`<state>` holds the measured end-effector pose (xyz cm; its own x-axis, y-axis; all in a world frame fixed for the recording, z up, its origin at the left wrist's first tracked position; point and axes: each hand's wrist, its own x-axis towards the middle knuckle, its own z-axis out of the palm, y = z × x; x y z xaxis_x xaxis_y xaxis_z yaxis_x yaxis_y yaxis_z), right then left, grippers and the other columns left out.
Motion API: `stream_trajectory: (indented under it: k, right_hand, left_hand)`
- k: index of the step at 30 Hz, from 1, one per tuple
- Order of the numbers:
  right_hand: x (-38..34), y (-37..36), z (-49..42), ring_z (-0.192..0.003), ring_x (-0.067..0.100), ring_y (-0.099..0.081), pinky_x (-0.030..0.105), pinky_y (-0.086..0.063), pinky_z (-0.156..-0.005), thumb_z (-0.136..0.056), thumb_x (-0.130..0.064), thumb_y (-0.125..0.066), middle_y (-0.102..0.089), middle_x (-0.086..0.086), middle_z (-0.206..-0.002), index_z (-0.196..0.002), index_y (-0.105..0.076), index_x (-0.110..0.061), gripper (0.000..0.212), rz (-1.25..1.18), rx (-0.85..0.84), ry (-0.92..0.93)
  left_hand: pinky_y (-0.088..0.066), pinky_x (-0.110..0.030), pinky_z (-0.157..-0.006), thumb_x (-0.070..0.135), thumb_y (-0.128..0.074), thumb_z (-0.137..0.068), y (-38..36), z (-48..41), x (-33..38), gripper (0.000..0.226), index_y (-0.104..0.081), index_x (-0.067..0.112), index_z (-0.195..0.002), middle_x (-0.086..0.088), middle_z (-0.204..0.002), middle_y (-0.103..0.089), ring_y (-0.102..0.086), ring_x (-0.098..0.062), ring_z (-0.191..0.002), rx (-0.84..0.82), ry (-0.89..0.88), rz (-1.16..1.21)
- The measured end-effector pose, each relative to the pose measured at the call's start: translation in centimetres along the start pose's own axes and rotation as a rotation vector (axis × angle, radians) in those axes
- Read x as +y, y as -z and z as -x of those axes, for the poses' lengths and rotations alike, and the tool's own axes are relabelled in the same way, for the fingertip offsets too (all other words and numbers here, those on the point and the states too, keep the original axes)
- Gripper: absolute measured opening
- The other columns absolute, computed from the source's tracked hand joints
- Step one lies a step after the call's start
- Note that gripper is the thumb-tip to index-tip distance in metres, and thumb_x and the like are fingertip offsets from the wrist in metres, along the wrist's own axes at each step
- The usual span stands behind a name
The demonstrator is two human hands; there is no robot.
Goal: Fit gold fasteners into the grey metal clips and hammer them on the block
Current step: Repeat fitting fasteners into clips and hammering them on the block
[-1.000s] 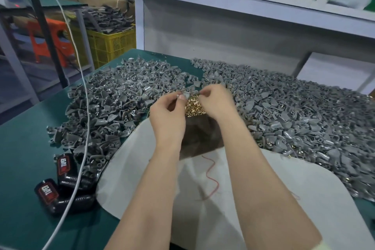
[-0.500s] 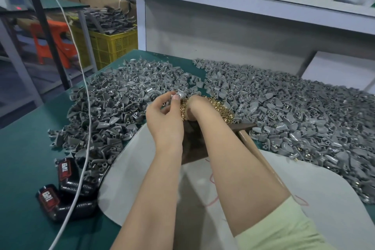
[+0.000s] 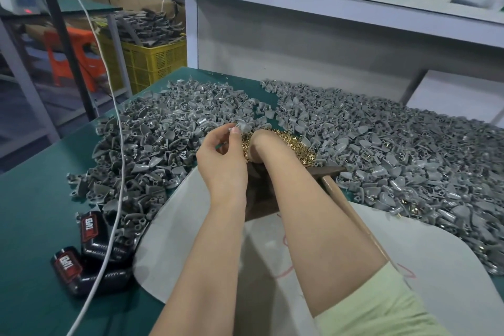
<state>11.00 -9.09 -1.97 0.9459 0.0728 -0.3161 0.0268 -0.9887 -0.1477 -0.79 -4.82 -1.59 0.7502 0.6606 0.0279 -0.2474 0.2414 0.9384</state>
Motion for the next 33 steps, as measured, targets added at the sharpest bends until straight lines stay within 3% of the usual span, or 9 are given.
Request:
stream_trajectory:
  k: [3,7,10,12,15,19,22,27,33]
  right_hand:
    - [0.0,0.3,0.7,-0.122,0.035,-0.049,0.046,-0.041,-0.102,-0.086,-0.01,-0.055,-0.047,0.018,-0.135,-0.135,-0.043,-0.003,0.051,0.008,0.019,-0.072]
    - [1.4,0.6,2.6,-0.098,0.029,-0.059,0.033,-0.045,-0.076,-0.085,-0.006,-0.057,-0.061,0.011,-0.1,-0.089,-0.057,-0.005,0.004,-0.227,0.299,-0.048]
    - [4.1,1.6,4.8,-0.098,0.025,-0.062,0.031,-0.047,-0.08,-0.088,-0.005,-0.055,-0.066,0.007,-0.105,-0.099,-0.066,-0.006,0.016,-0.499,0.476,0.026]
    - [6.3,2.0,6.8,-0.086,0.016,-0.065,0.032,-0.053,-0.085,-0.089,-0.002,-0.053,-0.069,0.001,-0.102,-0.107,-0.069,-0.008,0.025,-0.745,0.48,0.075]
    - [9.4,1.6,9.9,-0.057,0.0,-0.061,0.016,-0.054,-0.06,-0.092,0.001,-0.051,-0.067,0.0,-0.075,-0.097,-0.069,-0.006,0.02,-0.97,0.397,0.115]
    - [10.5,0.0,12.2,-0.054,0.003,-0.061,0.013,-0.052,-0.056,-0.091,0.006,-0.053,-0.066,0.005,-0.07,-0.093,-0.063,0.0,0.011,-1.127,0.378,0.148]
    - [9.9,-1.0,12.3,-0.061,0.007,-0.063,0.016,-0.053,-0.063,-0.09,0.002,-0.057,-0.067,0.005,-0.074,-0.087,-0.063,-0.006,0.01,-1.074,0.442,0.208]
    - [8.9,-2.5,11.3,-0.09,0.013,-0.055,0.028,-0.042,-0.087,-0.087,-0.017,-0.065,-0.064,0.001,-0.097,-0.094,-0.073,-0.013,0.011,-0.618,0.617,0.239]
    - [8.6,-2.8,11.0,-0.08,0.009,-0.049,0.018,-0.033,-0.073,-0.087,-0.018,-0.065,-0.051,-0.007,-0.091,-0.084,-0.069,-0.018,0.005,-0.578,0.636,0.223]
  left_hand:
    - [-0.04,-0.003,-0.062,0.018,-0.062,-0.091,0.1,0.0,0.1,0.007,-0.068,0.021,-0.093,0.012,-0.083,-0.064,-0.056,0.004,-0.071,-0.006,-0.027,-0.05]
    - [-0.04,-0.003,-0.068,0.019,-0.06,-0.092,0.2,0.3,0.3,0.008,-0.067,0.02,-0.095,0.007,-0.089,-0.065,-0.055,-0.001,-0.076,-0.1,-0.17,-0.28]
    - [-0.045,-0.028,-0.087,0.023,-0.06,-0.091,0.1,0.7,0.2,0.009,-0.068,0.024,-0.094,0.001,-0.097,-0.067,-0.059,-0.012,-0.085,-0.223,-0.282,-0.519]
    - [-0.042,-0.04,-0.094,0.026,-0.061,-0.091,-0.2,1.2,0.1,0.01,-0.07,0.026,-0.096,0.005,-0.097,-0.068,-0.06,-0.019,-0.095,-0.308,-0.311,-0.69]
    - [-0.033,-0.037,-0.096,0.025,-0.057,-0.092,-0.6,1.8,-0.4,0.013,-0.068,0.029,-0.099,0.008,-0.099,-0.069,-0.059,-0.018,-0.101,-0.415,-0.347,-0.951]
    - [-0.026,-0.033,-0.087,0.024,-0.059,-0.09,-0.6,2.1,-0.7,0.011,-0.067,0.03,-0.095,0.006,-0.103,-0.063,-0.053,-0.02,-0.105,-0.456,-0.395,-1.069]
    - [-0.018,-0.032,-0.08,0.026,-0.058,-0.09,-0.5,2.1,-0.4,0.012,-0.068,0.031,-0.095,0.004,-0.105,-0.056,-0.049,-0.022,-0.109,-0.462,-0.402,-1.121]
    - [-0.025,-0.035,-0.084,0.026,-0.056,-0.091,-0.5,1.8,-0.5,0.015,-0.068,0.032,-0.097,0.004,-0.106,-0.06,-0.05,-0.022,-0.11,-0.493,-0.407,-1.159]
    - [-0.025,-0.034,-0.083,0.028,-0.056,-0.09,-0.5,1.6,-0.8,0.012,-0.068,0.031,-0.091,0.005,-0.103,-0.064,-0.052,-0.022,-0.108,-0.472,-0.413,-1.156]
